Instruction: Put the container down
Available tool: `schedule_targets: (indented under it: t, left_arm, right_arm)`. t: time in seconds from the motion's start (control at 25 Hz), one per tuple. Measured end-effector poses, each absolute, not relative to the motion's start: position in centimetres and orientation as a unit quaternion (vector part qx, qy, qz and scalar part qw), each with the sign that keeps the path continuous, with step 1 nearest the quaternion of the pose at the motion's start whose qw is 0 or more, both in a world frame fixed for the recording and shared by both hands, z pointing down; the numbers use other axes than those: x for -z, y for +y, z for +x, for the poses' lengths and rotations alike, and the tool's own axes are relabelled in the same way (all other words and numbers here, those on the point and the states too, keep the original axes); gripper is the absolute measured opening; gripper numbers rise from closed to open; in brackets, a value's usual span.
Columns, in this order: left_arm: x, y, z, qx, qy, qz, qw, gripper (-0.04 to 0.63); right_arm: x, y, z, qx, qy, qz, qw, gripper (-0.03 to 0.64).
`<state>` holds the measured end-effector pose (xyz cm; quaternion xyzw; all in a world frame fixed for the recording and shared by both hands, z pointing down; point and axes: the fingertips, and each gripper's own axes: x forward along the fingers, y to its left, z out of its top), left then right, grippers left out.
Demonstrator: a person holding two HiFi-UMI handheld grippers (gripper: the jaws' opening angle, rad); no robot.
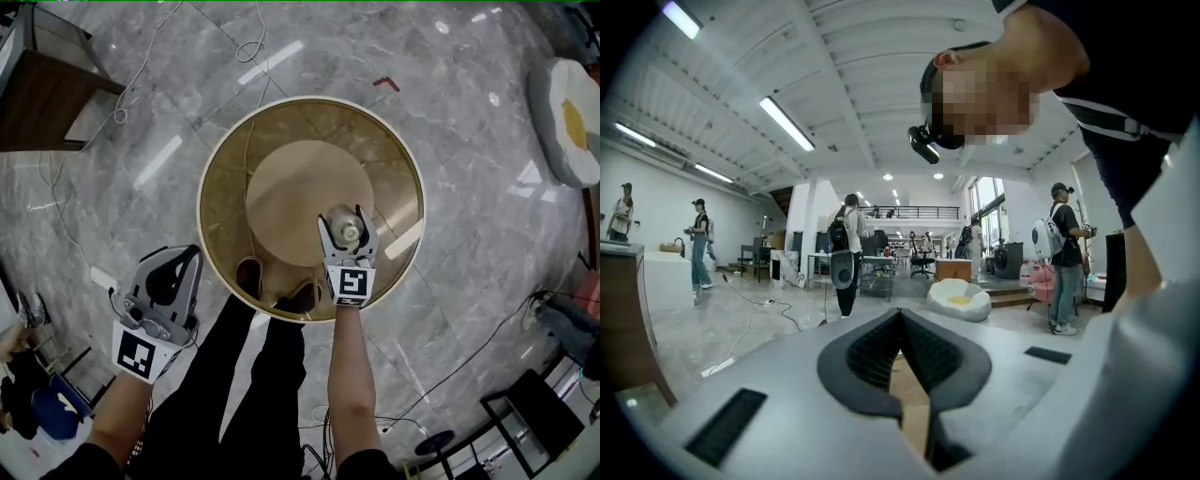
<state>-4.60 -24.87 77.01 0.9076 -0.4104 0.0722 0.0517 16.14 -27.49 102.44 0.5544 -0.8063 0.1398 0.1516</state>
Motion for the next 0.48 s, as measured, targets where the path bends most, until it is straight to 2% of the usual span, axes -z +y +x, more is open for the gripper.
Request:
schedule_targets:
  t: [0.48]
  left_arm:
    - [-79.5, -25.3, -4.6, -0.077, -0.421, 0.901, 0.068, 0.025]
  right_arm:
    - [-107.7, -28.0, 15.2, -0.164, -0.798, 0.54, 0.212, 0.344]
